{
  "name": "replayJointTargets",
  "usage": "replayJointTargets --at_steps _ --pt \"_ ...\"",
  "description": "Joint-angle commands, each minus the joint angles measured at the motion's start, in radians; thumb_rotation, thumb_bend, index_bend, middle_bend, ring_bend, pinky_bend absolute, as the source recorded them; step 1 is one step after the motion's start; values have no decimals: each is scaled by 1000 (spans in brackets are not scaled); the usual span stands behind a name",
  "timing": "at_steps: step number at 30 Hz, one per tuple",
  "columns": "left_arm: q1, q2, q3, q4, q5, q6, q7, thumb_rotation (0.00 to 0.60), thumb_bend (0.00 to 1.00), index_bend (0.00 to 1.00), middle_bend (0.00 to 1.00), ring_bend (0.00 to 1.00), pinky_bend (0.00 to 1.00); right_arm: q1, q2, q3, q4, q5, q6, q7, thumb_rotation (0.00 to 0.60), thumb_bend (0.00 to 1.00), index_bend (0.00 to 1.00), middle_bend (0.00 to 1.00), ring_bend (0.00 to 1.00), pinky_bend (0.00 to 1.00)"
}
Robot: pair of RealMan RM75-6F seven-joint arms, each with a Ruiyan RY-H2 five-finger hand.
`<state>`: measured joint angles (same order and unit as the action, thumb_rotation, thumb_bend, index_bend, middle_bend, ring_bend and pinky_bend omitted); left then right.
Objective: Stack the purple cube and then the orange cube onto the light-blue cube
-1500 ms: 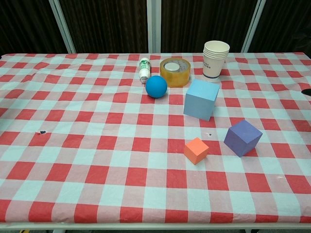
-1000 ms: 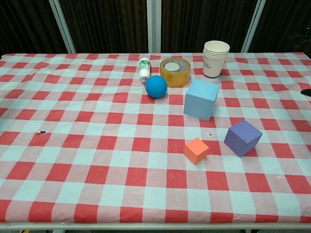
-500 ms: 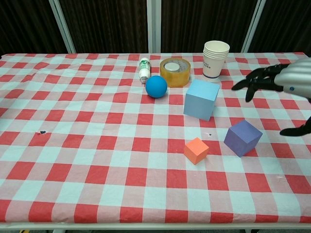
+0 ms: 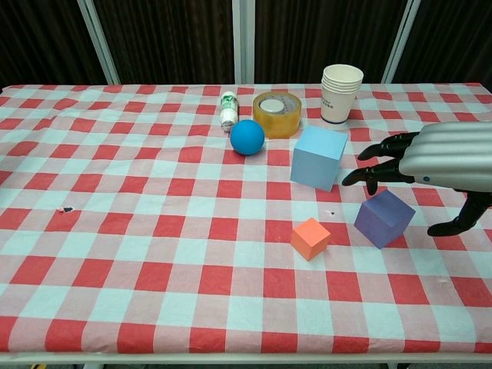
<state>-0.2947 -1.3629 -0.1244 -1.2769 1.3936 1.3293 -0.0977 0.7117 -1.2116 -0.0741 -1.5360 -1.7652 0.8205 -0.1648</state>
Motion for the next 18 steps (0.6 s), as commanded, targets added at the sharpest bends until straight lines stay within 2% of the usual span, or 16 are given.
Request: replayJointTargets --at_steps 1,13,18 --pt "0 -1 -1 4 -1 -1 -3 600 105 162 173 127 254 4 -18 0 20 8 -1 3 600 130 79 255 31 112" --pt "-4 -11 -2 20 -10 -18 -10 600 106 162 174 127 254 12 -87 4 80 36 5 -4 600 135 79 270 31 113" --pt "-1 -12 -1 26 -11 -18 -17 600 106 162 174 127 254 5 -112 5 102 43 29 -11 600 140 83 318 59 115"
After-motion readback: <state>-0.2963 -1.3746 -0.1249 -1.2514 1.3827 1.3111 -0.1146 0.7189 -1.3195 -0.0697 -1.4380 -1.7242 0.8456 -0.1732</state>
